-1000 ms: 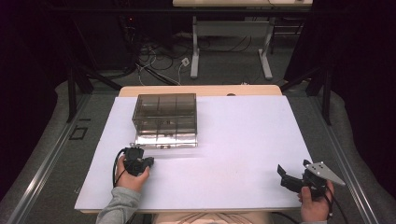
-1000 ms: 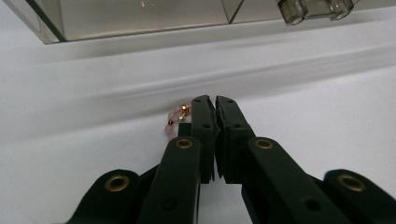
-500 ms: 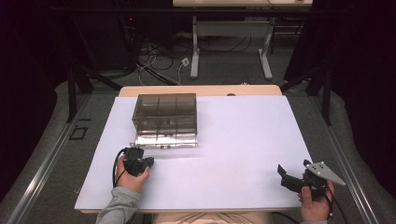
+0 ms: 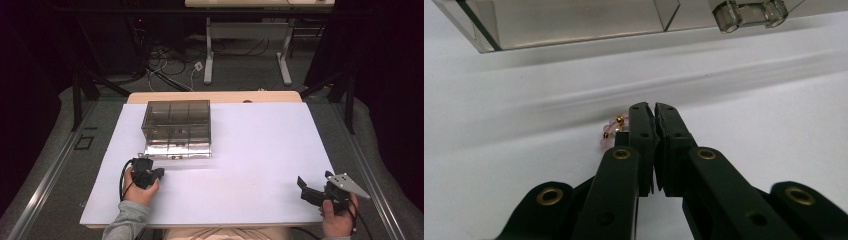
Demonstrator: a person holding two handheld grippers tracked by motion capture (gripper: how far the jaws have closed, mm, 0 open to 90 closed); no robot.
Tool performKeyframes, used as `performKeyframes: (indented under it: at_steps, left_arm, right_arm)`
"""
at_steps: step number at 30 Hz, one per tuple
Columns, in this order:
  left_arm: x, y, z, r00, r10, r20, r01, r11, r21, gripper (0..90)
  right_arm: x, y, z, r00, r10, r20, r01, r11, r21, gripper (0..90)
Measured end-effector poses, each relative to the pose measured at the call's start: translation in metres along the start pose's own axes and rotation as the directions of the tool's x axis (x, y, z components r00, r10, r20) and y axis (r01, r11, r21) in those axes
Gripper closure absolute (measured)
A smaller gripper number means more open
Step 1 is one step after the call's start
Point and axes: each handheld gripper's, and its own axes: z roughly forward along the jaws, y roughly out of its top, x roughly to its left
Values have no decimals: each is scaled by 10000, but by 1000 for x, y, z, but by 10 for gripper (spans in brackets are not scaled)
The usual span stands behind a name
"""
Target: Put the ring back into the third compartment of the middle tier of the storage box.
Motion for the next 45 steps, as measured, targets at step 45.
performKeyframes:
  at_steps: [45]
  left_arm:
    - [4, -5, -25, 9998, 91, 147, -78, 9959, -905, 871]
  right_arm:
    - [-2, 1, -2, 9999, 43, -117, -38, 9992, 390, 23]
